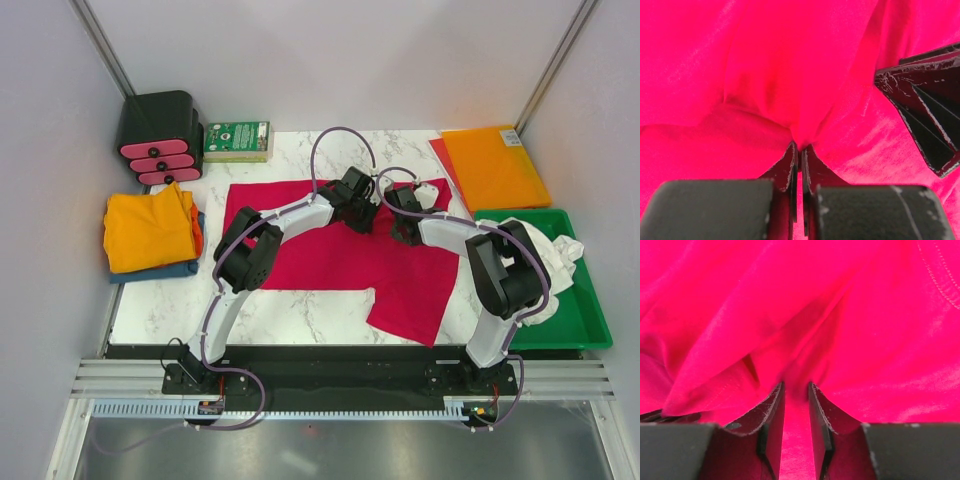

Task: Fold and stack the t-shirts
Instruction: Fold the tshirt

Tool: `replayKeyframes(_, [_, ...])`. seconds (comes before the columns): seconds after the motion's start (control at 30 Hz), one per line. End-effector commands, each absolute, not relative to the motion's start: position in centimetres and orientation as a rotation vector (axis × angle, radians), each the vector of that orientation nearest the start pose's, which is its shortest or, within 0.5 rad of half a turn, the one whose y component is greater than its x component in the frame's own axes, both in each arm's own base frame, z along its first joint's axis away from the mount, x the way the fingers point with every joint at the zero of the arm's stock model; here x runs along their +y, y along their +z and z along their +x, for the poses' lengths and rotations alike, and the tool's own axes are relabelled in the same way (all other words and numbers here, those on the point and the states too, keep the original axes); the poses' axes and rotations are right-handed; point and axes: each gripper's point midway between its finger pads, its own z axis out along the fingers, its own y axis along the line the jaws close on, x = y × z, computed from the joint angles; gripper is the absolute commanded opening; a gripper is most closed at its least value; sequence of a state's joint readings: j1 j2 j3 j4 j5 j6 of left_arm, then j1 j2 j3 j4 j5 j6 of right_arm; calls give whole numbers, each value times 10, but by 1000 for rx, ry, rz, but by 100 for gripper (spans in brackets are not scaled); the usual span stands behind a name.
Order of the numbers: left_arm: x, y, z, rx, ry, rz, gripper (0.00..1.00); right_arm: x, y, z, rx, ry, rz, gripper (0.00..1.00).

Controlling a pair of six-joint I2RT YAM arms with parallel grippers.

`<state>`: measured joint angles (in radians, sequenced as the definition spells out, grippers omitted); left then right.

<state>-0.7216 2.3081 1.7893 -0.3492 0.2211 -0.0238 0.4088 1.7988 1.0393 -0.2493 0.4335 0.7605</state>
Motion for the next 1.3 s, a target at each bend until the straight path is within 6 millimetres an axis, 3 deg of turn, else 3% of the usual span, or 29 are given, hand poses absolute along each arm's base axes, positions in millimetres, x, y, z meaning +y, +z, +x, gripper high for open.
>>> replayKeyframes(0.0, [-407,44,388,2287,-642,991,2,135,34,406,2333,49,597,33])
replayKeyframes(0.3, [-403,39,386,2298,-625,997,2,140,63,408,2267,54,582,34])
replayKeyframes(0.5, [-405,42,387,2291,-630,994,2,145,65,404,2274,63,562,36])
replayKeyframes(1.0, [-404,39,385,2301,-630,995,2,155,49,409,2297,67,550,36])
replayKeyframes(1.27, [-402,40,384,2303,-625,996,2,151,28,401,2347,15,556,34])
